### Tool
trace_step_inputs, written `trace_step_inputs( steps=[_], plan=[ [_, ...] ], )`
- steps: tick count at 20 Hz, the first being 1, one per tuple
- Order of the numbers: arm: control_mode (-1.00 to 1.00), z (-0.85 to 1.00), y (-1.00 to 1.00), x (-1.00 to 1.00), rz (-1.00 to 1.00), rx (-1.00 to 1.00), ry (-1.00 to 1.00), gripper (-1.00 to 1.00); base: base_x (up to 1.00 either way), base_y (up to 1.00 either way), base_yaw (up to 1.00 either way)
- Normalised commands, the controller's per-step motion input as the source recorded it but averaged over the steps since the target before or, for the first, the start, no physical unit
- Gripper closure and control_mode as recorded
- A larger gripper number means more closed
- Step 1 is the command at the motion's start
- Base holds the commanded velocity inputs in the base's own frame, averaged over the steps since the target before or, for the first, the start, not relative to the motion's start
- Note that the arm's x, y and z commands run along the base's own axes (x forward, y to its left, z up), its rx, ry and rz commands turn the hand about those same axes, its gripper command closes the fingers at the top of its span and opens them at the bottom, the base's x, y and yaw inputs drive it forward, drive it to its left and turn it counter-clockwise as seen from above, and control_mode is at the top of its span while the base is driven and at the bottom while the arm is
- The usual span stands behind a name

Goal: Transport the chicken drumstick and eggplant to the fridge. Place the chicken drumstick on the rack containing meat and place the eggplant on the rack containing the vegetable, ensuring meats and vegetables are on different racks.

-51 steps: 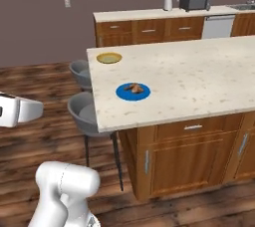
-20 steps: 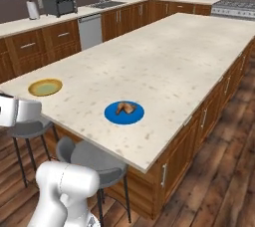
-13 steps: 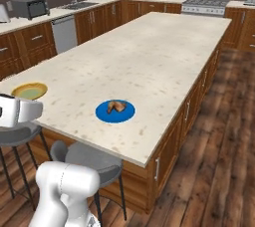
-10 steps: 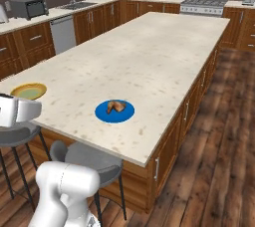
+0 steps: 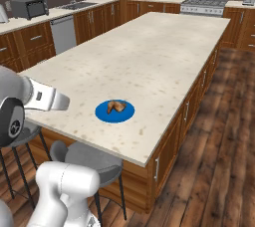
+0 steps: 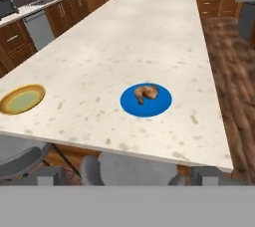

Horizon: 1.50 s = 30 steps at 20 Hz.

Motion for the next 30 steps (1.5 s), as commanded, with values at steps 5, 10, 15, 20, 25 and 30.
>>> trace_step_inputs(
  steps=[5,10,15,20,25,30],
  plan=[
    [-1.00,-0.59,0.00,0.98,-0.02,0.00,0.29,-1.00,0.00,0.00,0.00],
    [-1.00,-0.57,0.00,0.94,-0.05,0.00,0.16,-1.00,0.00,0.00,0.00],
    [-1.00,-0.53,-0.11,0.92,-0.02,0.00,0.22,-1.00,0.00,0.00,0.00],
    [-1.00,-0.55,-0.29,0.86,0.00,0.00,0.23,-1.00,0.00,0.00,0.00],
    [-1.00,-0.60,-0.12,0.73,0.00,0.00,0.15,-1.00,0.00,0.00,0.00],
    [-1.00,-0.57,-0.02,0.65,0.00,0.00,0.05,-1.00,0.00,0.00,0.00]
  ],
)
